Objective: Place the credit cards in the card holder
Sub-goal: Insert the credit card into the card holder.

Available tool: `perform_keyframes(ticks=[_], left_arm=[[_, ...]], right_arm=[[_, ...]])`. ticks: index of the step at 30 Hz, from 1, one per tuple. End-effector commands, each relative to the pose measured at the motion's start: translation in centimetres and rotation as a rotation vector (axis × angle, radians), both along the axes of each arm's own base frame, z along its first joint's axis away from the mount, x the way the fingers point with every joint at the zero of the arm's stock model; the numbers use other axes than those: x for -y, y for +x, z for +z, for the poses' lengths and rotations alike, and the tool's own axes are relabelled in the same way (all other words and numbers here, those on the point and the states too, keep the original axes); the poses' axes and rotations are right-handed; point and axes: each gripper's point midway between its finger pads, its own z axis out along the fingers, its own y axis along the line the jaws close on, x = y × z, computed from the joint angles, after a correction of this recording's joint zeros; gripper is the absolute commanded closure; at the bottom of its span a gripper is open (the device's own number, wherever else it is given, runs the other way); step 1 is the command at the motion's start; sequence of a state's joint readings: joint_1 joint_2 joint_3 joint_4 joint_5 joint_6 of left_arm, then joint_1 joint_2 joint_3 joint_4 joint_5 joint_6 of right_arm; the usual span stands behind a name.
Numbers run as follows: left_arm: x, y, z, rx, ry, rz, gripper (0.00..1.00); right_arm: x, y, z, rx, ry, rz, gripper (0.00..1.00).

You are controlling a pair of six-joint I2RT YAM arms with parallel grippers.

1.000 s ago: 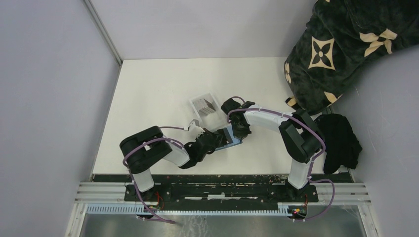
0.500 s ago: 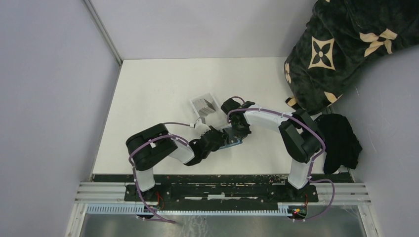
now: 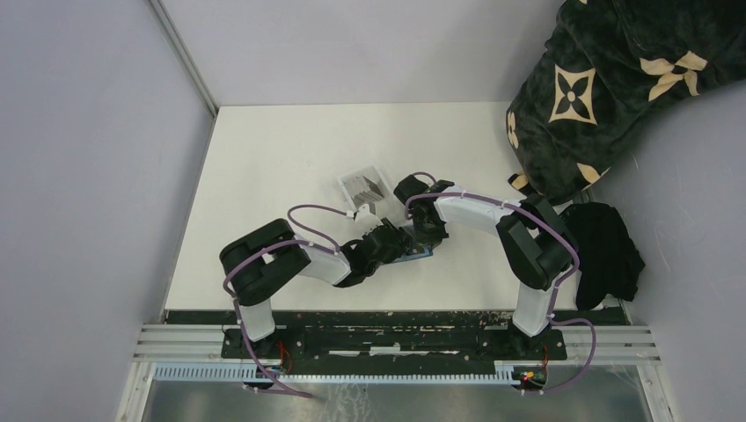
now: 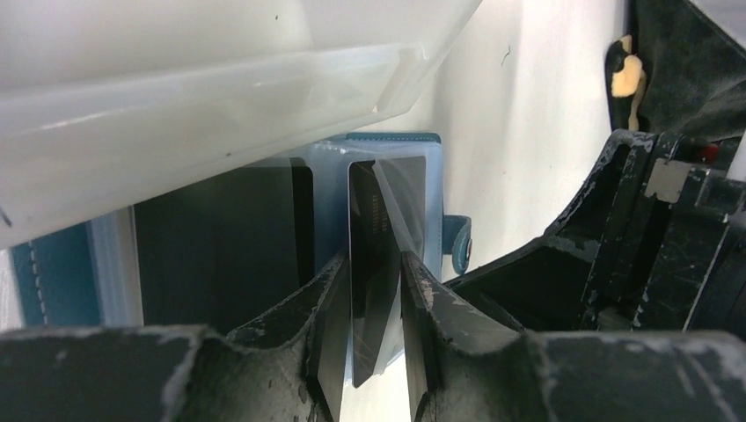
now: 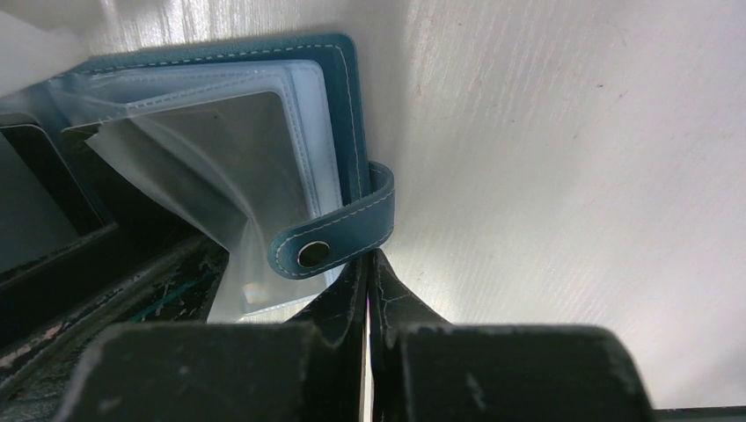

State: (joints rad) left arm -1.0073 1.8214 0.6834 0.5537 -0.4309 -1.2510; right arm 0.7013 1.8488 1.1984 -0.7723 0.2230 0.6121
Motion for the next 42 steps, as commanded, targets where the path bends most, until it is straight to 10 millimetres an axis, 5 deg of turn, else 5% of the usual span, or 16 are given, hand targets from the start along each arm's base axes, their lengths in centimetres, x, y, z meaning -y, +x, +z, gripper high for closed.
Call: perform_keyframes(ticks=[1, 25, 42], left_arm=[[-4.1, -4.4, -5.8, -0.160, 0.280, -0.111, 0.63], [-6.2, -3.3, -1.9, -0.101, 0.323, -0.023, 0.62], [-7.5, -2.4, 0.1, -0.045, 0.397, 0.009, 0.64]], right_arm=[[0.4, 0.6, -0.2, 0.022, -0.009, -0.015, 0.98], [0.7, 0.7, -0.4, 0.018, 0.021, -0.022, 0.97], [0.5, 1.7, 1.4, 0.061, 0.036, -0.025, 0.96]])
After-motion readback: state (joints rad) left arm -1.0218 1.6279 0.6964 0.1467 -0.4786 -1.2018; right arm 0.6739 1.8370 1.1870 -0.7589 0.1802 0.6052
